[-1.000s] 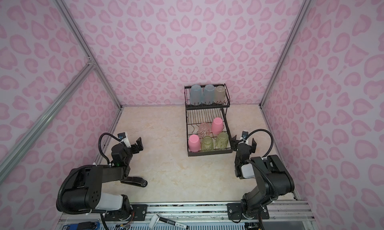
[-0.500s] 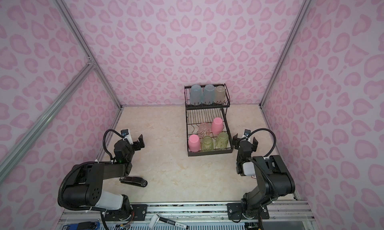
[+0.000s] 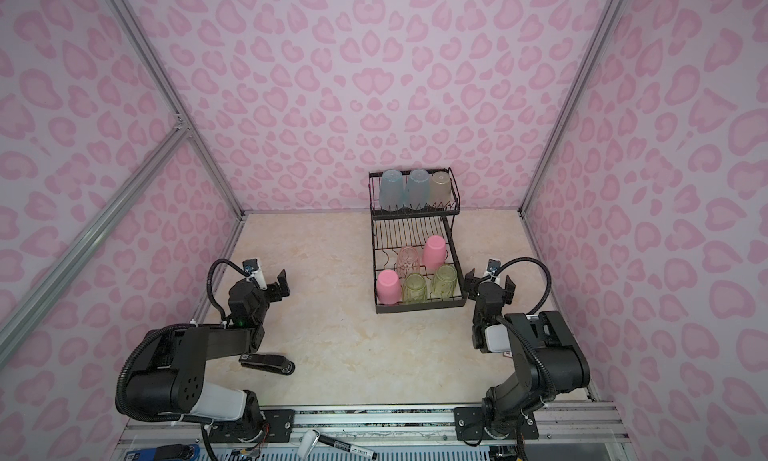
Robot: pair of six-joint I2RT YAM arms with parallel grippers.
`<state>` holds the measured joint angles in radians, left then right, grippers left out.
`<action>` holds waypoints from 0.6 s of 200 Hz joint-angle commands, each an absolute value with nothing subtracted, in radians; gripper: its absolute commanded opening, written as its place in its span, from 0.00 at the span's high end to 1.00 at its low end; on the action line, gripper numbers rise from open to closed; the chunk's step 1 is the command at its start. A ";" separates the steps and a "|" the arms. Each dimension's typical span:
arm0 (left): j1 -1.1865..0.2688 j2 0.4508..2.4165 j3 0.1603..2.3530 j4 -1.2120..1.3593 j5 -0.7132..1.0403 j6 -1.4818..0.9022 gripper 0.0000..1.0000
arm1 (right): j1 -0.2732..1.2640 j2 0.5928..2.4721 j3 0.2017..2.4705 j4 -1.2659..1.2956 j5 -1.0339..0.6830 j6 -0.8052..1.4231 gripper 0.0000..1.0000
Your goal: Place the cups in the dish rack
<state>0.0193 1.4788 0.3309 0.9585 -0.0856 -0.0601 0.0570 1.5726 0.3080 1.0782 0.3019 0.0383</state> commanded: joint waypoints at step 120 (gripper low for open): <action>0.016 1.473 0.328 0.986 -0.097 -0.056 0.02 | 0.058 1.572 0.303 1.100 0.311 0.043 0.01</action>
<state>0.0151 1.4776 0.3294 0.9588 -0.0864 -0.0601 0.0570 1.5726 0.3080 1.0782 0.3019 0.0387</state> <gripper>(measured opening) 0.973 0.990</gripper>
